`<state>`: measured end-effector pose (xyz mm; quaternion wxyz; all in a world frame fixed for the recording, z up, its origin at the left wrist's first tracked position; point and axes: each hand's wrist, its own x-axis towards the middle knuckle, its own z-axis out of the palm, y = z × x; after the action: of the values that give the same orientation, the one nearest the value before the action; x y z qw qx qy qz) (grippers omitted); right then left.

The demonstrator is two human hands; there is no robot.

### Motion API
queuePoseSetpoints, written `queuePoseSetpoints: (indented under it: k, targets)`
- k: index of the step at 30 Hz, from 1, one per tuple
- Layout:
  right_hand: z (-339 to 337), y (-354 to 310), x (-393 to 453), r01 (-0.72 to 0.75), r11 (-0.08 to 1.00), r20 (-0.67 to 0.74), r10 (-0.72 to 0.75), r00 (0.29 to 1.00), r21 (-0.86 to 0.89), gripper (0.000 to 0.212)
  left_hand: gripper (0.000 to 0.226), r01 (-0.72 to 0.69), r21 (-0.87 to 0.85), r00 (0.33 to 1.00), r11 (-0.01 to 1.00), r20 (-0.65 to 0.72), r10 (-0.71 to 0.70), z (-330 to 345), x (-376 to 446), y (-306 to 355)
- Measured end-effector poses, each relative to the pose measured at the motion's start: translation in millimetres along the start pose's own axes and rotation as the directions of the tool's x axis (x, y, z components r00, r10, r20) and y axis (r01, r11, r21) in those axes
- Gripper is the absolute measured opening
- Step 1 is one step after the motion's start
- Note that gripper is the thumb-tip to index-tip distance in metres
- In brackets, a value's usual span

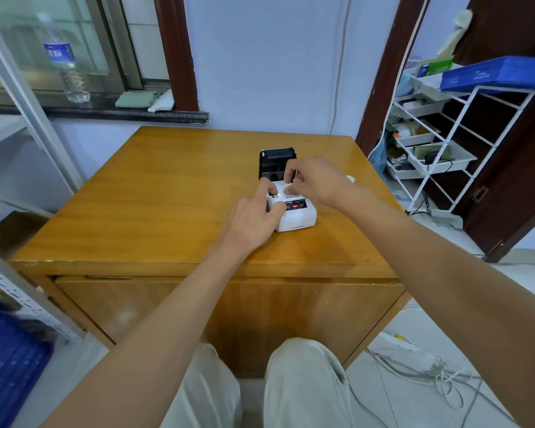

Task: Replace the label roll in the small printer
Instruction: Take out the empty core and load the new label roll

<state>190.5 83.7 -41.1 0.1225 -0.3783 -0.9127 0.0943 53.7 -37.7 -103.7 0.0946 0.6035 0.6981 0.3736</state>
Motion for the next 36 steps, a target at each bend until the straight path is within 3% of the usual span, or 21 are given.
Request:
queuePoseSetpoints:
  k: [2,5,7,11,15,19,23,29,36]
  targets:
    - [-2,-2,-6,0.001,0.999,0.006,-0.001,1.0,0.054,0.014,0.028,-0.015,0.026,1.0,1.0,0.003,0.015,-1,-1,0]
    - [-10,-1,-19,-0.019,0.987,0.071,0.008,0.997,0.162,0.037,0.033,-0.012,0.052,1.0,0.999,0.007,0.012,-2,-2,1]
    - [-13,2,-28,0.001,0.987,0.126,-0.022,0.992,0.16,0.033,0.035,-0.005,0.074,1.0,0.997,0.009,0.004,-3,-3,3]
    - [-6,8,-42,0.128,0.992,0.105,-0.129,0.986,0.024,0.034,0.04,0.009,0.119,1.0,0.993,0.016,-0.011,-4,-3,6]
    - [0,6,-51,0.138,0.986,-0.049,-0.143,0.988,-0.093,0.039,0.04,0.024,0.163,0.999,0.986,0.017,-0.028,-4,-4,8]
    - [9,1,-66,0.208,0.932,-0.199,-0.273,0.941,-0.295,0.032,0.042,0.02,0.197,1.0,0.98,0.005,-0.021,-4,-5,8]
    - [23,-2,-83,0.206,0.875,-0.24,-0.335,0.911,-0.439,0.036,0.043,0.018,0.189,1.0,0.982,0.014,-0.021,-5,-6,8]
    - [48,-11,-105,0.095,0.948,-0.382,-0.212,0.9,-0.303,0.037,0.04,0.077,0.064,0.996,0.995,0.037,-0.079,-6,-5,5]
    - [52,-4,-107,0.075,0.997,-0.421,-0.068,0.905,-0.002,0.035,0.056,0.049,0.194,0.997,0.98,0.041,-0.058,-4,-5,6]
